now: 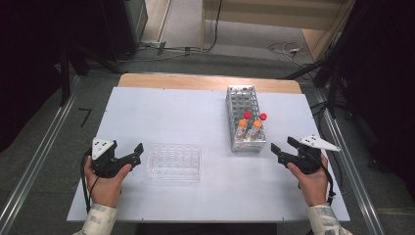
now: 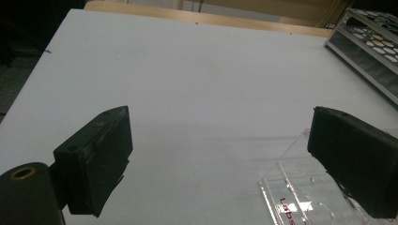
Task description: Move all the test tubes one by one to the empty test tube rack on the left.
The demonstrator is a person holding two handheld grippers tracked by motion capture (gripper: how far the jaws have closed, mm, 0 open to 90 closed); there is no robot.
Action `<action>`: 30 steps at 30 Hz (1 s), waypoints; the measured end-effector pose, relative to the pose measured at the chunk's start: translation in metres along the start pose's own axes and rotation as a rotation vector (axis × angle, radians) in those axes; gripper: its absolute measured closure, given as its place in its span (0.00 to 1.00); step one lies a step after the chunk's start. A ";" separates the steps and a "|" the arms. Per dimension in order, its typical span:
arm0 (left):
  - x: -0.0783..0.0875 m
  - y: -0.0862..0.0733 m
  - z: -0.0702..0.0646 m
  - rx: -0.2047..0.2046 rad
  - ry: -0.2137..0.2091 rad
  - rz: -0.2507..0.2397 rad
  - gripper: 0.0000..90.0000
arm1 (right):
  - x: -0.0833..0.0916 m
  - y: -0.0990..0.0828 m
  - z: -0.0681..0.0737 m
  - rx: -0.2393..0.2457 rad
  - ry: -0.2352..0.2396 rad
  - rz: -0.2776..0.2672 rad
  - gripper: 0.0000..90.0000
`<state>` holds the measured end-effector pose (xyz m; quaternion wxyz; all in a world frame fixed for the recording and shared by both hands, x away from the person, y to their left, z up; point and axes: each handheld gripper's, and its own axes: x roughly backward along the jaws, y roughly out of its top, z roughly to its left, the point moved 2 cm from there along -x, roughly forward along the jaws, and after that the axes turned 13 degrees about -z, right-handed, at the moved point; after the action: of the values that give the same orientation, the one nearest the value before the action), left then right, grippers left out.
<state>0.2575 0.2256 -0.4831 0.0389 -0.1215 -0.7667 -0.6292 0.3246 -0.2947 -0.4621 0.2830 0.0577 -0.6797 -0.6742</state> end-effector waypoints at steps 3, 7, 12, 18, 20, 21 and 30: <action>0.000 0.000 0.000 0.001 0.003 -0.002 0.09 | -0.004 0.001 0.002 0.006 0.010 -0.008 0.32; 0.000 0.000 0.000 0.003 0.006 -0.002 0.09 | -0.009 0.003 0.006 0.010 0.028 -0.015 0.38; 0.000 0.000 0.001 0.006 0.008 -0.002 0.09 | -0.017 0.003 0.011 0.023 0.058 -0.025 0.51; -0.001 -0.001 0.000 0.003 0.005 0.001 0.09 | -0.023 0.006 0.017 0.028 0.074 -0.051 0.59; -0.001 -0.001 0.000 0.004 0.003 0.001 0.09 | -0.027 0.006 0.019 0.033 0.073 -0.050 0.61; -0.001 -0.001 0.000 0.005 0.005 0.001 0.09 | -0.028 0.006 0.019 0.038 0.074 -0.051 0.62; 0.000 0.000 0.002 0.012 0.008 -0.004 0.09 | -0.037 0.006 0.022 0.025 0.089 -0.053 0.68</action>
<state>0.2574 0.2271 -0.4835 0.0411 -0.1171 -0.7705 -0.6253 0.3472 -0.2574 -0.4658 0.2942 0.1090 -0.6730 -0.6698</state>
